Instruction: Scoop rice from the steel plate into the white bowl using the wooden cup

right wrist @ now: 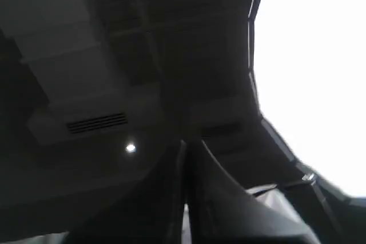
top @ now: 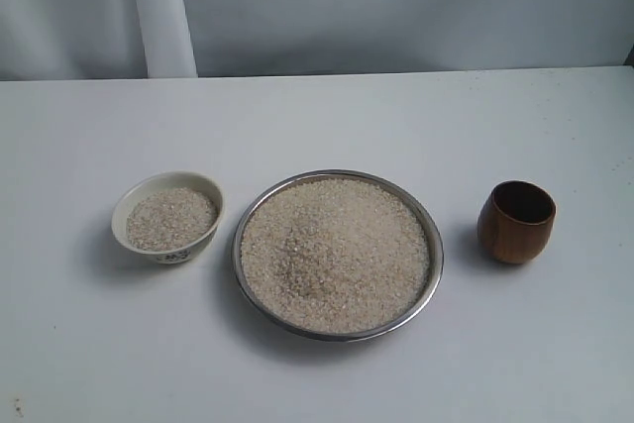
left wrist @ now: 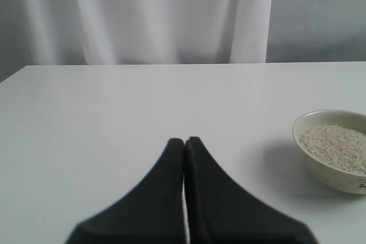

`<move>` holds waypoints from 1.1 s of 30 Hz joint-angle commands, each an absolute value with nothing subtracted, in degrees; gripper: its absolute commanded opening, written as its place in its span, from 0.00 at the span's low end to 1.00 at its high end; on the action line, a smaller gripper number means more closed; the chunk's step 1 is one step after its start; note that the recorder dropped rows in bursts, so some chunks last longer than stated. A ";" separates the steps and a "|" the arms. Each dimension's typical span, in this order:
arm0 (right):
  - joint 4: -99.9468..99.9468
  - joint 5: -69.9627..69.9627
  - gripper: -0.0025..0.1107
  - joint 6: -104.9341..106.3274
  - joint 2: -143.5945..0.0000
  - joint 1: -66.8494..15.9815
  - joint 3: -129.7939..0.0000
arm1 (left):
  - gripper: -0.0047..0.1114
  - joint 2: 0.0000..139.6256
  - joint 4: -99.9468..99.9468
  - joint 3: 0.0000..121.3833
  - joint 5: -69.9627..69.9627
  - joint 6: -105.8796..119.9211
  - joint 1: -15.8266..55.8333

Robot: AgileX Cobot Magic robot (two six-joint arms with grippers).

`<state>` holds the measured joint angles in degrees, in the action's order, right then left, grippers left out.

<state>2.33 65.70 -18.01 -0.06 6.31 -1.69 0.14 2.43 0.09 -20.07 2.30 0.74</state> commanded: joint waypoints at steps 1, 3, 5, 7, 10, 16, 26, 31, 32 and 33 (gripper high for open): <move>10.51 22.48 0.02 -35.35 0.00 6.67 -12.03 | 0.04 0.00 2.40 0.00 -19.74 2.08 0.89; 9.43 10.23 0.02 -36.65 -1.23 6.67 -16.50 | 0.04 0.00 2.40 0.00 -19.74 2.08 0.89; 11.96 7.42 0.02 -36.20 -5.66 6.67 -20.51 | 0.04 0.00 2.40 0.00 -19.74 2.08 0.89; 15.57 8.20 0.02 -36.06 -9.85 6.67 -24.03 | 0.04 0.00 2.40 0.00 -19.74 2.08 0.89; 18.07 4.72 0.02 -36.06 -16.30 5.81 -28.79 | 0.04 0.00 2.40 0.00 -19.74 2.08 0.89; 26.99 1.69 0.02 -31.43 -29.74 0.73 -34.40 | 0.04 0.00 2.40 0.00 -19.74 2.08 0.89; 36.71 6.21 0.18 -31.33 -48.31 -2.91 -34.84 | 0.04 0.00 2.40 0.00 -19.74 2.08 0.89; 39.43 7.41 0.83 -31.33 -54.83 -2.91 -34.84 | 0.04 0.00 2.40 0.00 -19.74 2.08 0.89; 39.43 8.03 0.93 -31.33 -55.64 -2.91 -34.84 | 0.04 0.00 2.40 0.00 -19.74 2.08 0.89; 39.43 8.80 0.95 -31.07 -56.49 -2.91 -34.84 | 0.04 0.00 2.40 0.00 -19.74 2.08 0.89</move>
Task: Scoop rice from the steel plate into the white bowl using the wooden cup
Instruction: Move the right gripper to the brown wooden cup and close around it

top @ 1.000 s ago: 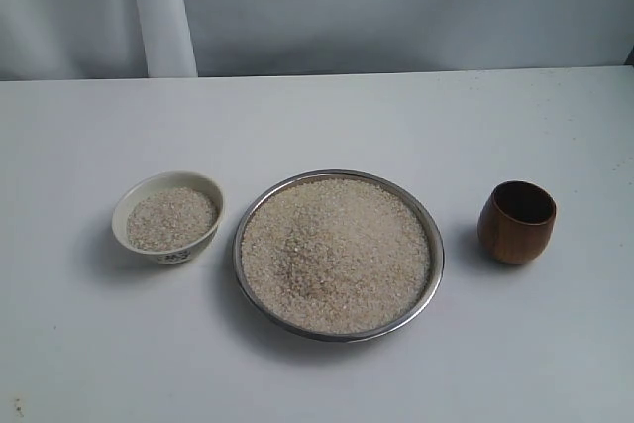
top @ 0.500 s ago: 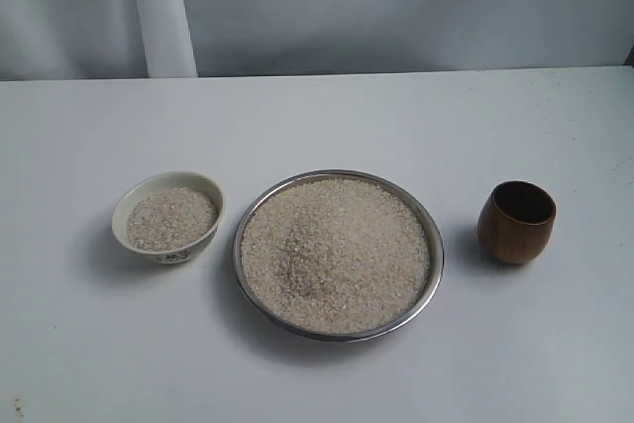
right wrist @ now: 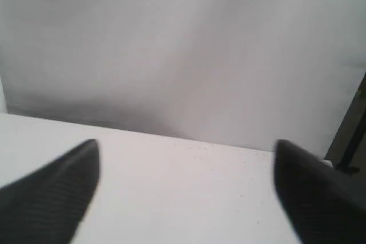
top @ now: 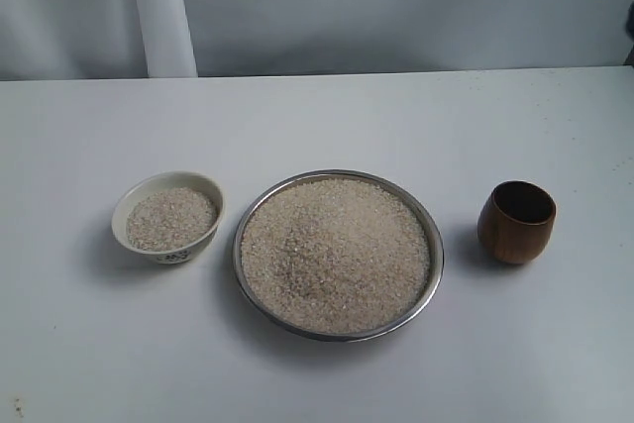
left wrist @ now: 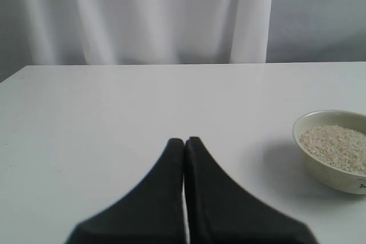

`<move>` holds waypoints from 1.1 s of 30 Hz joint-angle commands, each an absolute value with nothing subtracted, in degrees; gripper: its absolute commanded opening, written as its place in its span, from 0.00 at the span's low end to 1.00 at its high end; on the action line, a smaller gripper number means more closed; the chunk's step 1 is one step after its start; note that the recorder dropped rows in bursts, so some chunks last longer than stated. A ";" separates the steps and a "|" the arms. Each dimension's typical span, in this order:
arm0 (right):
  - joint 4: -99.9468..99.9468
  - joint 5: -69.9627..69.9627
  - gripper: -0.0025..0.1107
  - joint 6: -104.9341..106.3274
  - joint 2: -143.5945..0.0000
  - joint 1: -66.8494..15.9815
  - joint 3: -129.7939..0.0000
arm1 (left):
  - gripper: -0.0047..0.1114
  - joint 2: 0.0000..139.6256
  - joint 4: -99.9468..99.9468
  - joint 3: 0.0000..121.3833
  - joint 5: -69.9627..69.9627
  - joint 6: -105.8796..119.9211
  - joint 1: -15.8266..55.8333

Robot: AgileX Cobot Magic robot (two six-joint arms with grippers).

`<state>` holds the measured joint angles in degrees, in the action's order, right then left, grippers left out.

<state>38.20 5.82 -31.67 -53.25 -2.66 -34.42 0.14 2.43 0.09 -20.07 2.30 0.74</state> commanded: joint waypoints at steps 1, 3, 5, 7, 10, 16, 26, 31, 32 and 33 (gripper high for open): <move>39.43 9.32 0.95 -31.07 -57.11 -2.91 -34.84 | 0.04 0.00 2.40 0.00 -19.74 2.08 0.89; 38.58 10.68 0.95 -31.57 -57.70 -2.91 -34.84 | 0.04 0.00 2.40 0.00 -19.74 2.08 0.89; 35.50 12.08 0.95 -32.07 -57.86 -2.91 -34.84 | 0.04 0.00 2.40 0.00 -19.74 2.08 0.89; 32.50 13.08 0.95 -32.12 -58.08 -2.91 -34.84 | 0.04 0.00 2.40 0.00 -19.74 2.08 0.89; 32.50 11.88 0.95 -32.37 -58.31 -2.91 -34.74 | 0.04 0.00 2.40 0.00 -19.74 2.08 0.89; 33.16 11.70 0.95 -32.37 -60.48 -2.95 -33.55 | 0.04 0.00 2.40 0.00 -19.74 2.08 0.89; 27.81 35.79 0.95 -19.00 -66.42 -2.83 -18.39 | 0.04 0.00 2.40 0.00 -19.74 2.08 0.89; 22.40 41.54 0.95 -11.05 -72.97 -2.83 -14.21 | 0.04 0.00 2.40 0.00 -19.74 2.08 0.89; 22.40 43.29 0.95 -9.74 -74.12 -2.83 -13.40 | 0.04 0.00 2.40 0.00 -19.74 2.08 0.89; 22.40 45.11 0.95 -8.50 -75.26 -2.83 -12.37 | 0.04 0.00 2.40 0.00 -19.74 2.08 0.89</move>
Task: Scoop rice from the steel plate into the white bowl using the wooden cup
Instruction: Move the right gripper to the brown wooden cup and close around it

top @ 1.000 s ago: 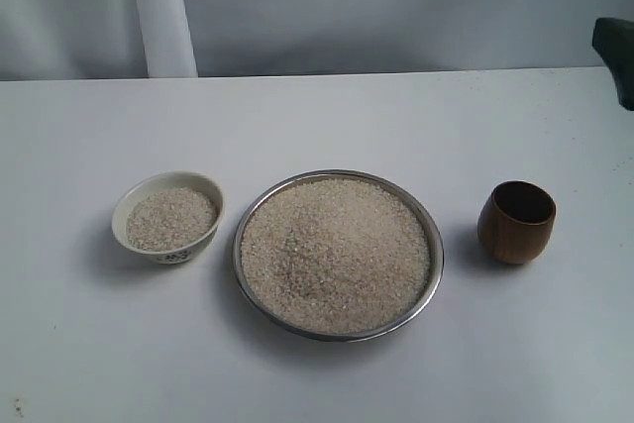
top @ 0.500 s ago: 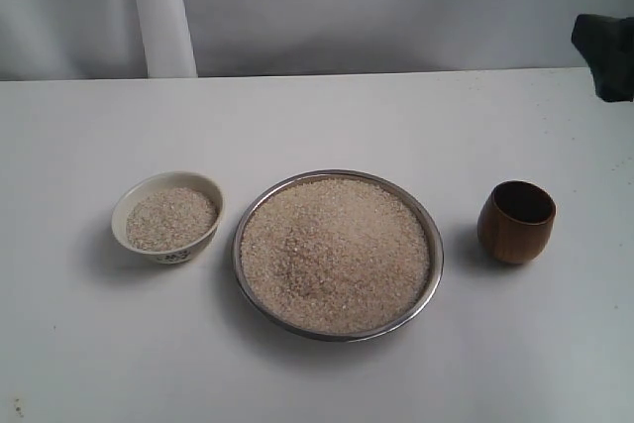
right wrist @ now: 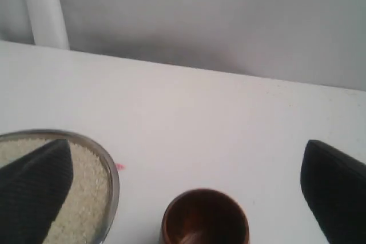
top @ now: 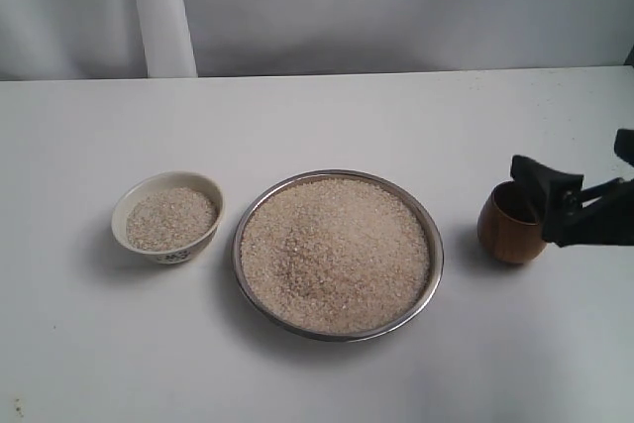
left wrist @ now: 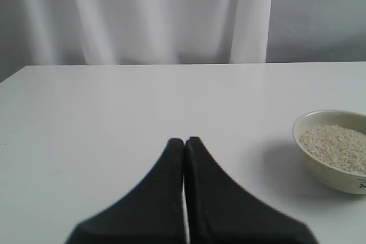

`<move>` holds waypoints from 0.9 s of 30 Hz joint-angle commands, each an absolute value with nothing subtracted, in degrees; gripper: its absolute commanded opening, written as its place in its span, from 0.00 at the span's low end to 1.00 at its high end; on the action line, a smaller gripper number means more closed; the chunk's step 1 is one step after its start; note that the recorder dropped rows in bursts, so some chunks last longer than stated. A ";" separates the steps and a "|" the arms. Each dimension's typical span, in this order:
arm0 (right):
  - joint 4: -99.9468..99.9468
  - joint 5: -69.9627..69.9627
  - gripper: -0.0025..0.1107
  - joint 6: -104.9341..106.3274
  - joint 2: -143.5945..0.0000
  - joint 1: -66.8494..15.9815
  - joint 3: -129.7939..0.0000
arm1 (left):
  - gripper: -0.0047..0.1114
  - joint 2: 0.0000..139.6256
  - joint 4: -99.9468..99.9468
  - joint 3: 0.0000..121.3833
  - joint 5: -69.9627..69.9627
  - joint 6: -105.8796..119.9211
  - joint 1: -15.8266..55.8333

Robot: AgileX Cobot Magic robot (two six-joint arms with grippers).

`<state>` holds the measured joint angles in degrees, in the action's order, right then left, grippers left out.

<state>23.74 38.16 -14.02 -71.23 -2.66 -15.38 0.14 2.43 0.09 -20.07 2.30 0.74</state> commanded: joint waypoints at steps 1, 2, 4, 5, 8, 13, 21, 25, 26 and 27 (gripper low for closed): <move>22.01 47.73 0.95 -6.55 -77.03 -2.83 -11.37 | 0.04 0.00 2.40 0.00 -19.74 2.08 0.89; 21.08 49.17 0.95 -5.13 -78.21 -2.83 -10.50 | 0.04 0.00 2.40 0.00 -19.74 2.08 0.89; 17.90 53.17 0.95 -3.09 -81.17 -2.83 -9.10 | 0.04 0.00 2.40 0.00 -19.74 2.08 0.89; 16.63 54.86 0.95 -2.76 -82.39 -2.83 -8.76 | 0.04 0.00 2.40 0.00 -19.74 2.08 0.89; 15.84 58.24 0.95 -1.46 -86.86 -2.83 -8.43 | 0.04 0.00 2.40 0.00 -19.74 2.08 0.89; 15.83 64.47 0.95 0.00 -94.28 -2.83 -8.43 | 0.04 0.00 2.40 0.00 -19.74 2.08 0.89; 13.07 69.96 0.95 1.39 -103.97 -2.83 -9.77 | 0.04 0.00 2.40 0.00 -19.74 2.08 0.89; 13.31 69.96 0.95 1.29 -108.00 -2.83 -11.86 | 0.04 0.00 2.40 0.00 -19.74 2.08 0.89; 13.73 69.96 0.95 1.29 -108.71 -2.83 -12.27 | 0.04 0.00 2.40 0.00 -19.74 2.08 0.89; 13.95 69.96 0.95 1.29 -109.30 -2.83 -12.60 | 0.04 0.00 2.40 0.00 -19.74 2.08 0.89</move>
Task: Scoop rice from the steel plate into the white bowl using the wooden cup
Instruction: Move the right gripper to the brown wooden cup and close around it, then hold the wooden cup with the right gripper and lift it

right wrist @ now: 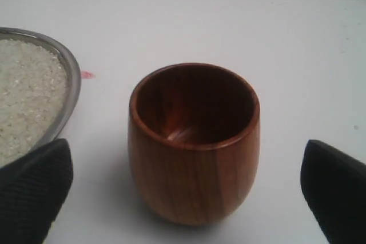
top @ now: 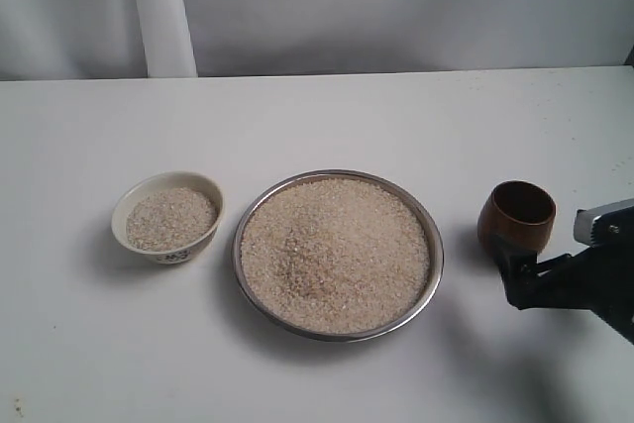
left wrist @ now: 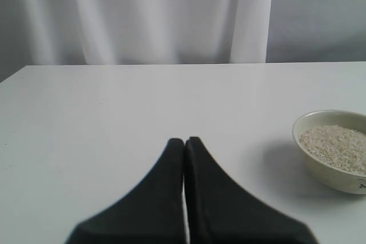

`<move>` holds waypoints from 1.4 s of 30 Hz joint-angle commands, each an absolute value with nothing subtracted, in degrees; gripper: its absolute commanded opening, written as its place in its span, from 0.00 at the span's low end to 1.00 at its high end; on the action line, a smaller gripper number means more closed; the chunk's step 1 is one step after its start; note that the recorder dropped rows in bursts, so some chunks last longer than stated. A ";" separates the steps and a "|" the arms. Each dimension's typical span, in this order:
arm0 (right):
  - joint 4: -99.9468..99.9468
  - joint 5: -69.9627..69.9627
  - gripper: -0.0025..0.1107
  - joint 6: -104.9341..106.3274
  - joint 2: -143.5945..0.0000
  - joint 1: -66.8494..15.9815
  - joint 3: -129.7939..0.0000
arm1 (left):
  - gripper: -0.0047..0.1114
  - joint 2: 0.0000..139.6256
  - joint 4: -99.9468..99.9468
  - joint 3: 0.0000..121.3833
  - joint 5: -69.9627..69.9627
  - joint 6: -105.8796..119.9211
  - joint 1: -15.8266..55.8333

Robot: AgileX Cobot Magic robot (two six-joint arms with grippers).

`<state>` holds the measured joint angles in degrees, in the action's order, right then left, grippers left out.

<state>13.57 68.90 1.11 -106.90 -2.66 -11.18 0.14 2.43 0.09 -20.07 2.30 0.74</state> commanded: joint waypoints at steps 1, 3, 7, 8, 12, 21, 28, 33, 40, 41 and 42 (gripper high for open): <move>13.95 69.96 0.95 1.29 -109.79 -2.83 -13.10 | 0.04 0.00 2.40 0.00 -19.74 2.08 0.89; 13.95 69.96 0.95 1.29 -110.50 -2.83 -13.70 | 0.04 0.00 2.40 0.00 -19.74 2.08 0.89; 14.41 69.96 0.95 1.29 -112.71 -2.83 -15.59 | 0.04 0.00 2.40 0.00 -19.74 2.08 0.89; 14.68 69.96 0.95 1.29 -113.41 -2.83 -16.13 | 0.04 0.00 2.40 0.00 -19.74 2.08 0.89; 15.60 69.96 0.95 1.29 -116.35 -2.83 -18.48 | 0.04 0.00 2.40 0.00 -19.74 2.08 0.89; 15.50 69.96 0.95 1.51 -119.77 -2.83 -21.50 | 0.04 0.00 2.40 0.00 -19.74 2.08 0.89; 15.37 69.96 0.95 2.05 -119.77 -2.83 -21.50 | 0.04 0.00 2.40 0.00 -19.74 2.08 0.89; 13.67 68.67 0.95 2.61 -119.77 -2.83 -22.79 | 0.04 0.00 2.40 0.00 -19.74 2.08 0.89; 13.74 68.27 0.95 0.40 -119.77 -2.83 -22.79 | 0.04 0.00 2.40 0.00 -19.74 2.08 0.89; 14.26 68.27 0.95 -0.54 -119.77 -2.83 -22.79 | 0.04 0.00 2.40 0.00 -19.74 2.08 0.89; 14.61 68.27 0.95 -0.64 -119.77 -2.83 -22.79 | 0.04 0.00 2.40 0.00 -19.74 2.08 0.89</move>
